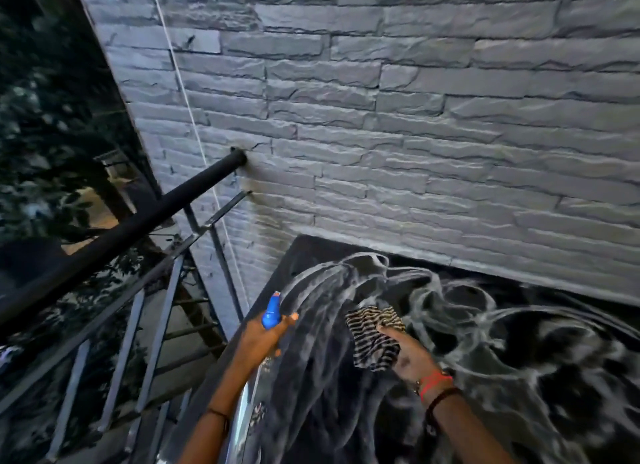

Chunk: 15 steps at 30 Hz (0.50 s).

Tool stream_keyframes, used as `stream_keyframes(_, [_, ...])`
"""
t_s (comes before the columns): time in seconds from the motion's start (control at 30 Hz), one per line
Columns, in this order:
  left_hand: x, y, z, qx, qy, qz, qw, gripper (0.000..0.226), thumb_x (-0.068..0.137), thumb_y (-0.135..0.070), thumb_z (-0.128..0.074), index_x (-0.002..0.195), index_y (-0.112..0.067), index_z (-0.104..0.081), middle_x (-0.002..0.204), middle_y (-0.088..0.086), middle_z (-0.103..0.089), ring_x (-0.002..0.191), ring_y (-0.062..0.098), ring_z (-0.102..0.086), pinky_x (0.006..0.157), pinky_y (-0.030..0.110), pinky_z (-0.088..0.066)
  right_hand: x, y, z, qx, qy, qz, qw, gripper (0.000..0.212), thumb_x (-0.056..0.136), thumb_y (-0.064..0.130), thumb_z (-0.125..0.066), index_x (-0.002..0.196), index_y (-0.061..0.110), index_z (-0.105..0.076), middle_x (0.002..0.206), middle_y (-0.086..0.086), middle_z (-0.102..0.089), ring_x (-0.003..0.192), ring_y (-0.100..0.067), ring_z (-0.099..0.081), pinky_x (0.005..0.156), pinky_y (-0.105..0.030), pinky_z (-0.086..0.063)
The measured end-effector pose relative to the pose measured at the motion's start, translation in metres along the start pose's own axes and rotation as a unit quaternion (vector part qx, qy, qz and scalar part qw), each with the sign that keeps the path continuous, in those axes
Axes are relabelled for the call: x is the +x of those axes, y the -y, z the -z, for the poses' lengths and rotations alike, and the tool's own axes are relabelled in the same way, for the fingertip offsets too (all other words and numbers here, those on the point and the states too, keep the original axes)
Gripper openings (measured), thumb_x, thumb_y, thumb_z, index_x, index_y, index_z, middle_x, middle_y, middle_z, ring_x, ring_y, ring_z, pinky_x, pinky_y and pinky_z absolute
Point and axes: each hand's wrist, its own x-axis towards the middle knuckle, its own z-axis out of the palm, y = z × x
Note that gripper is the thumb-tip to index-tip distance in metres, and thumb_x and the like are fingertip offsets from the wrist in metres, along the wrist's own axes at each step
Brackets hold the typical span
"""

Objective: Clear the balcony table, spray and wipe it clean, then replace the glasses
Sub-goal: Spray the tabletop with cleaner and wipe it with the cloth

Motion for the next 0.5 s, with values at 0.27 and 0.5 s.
stream_keyframes(0.27, [0.077, -0.041, -0.049, -0.031, 0.018, 0.011, 0.999, 0.018, 0.079, -0.017, -0.077, 0.089, -0.007, -0.065, 0.060, 0.001, -0.056, 0.035, 0.004, -0.046, 0.038, 0.018, -0.043, 0.048, 0.062, 0.013, -0.020, -0.037, 0.004, 0.999, 0.024, 0.078, 0.006, -0.065, 0.101, 0.002, -0.065, 0.083, -0.016, -0.073, 0.073, -0.027, -0.071, 0.069, -0.038, -0.058])
stream_keyframes(0.5, [0.137, -0.047, -0.071, -0.009, 0.004, 0.048, 0.999, 0.022, 0.076, -0.020, -0.079, 0.070, -0.014, -0.059, 0.060, 0.004, -0.053, 0.050, 0.013, -0.045, 0.050, 0.026, -0.043, 0.082, 0.081, 0.006, -0.026, -0.033, -0.011, 0.999, 0.015, 0.086, 0.005, -0.055, 0.096, 0.002, -0.066, 0.077, -0.015, -0.073, 0.068, -0.026, -0.071, 0.059, -0.034, -0.059])
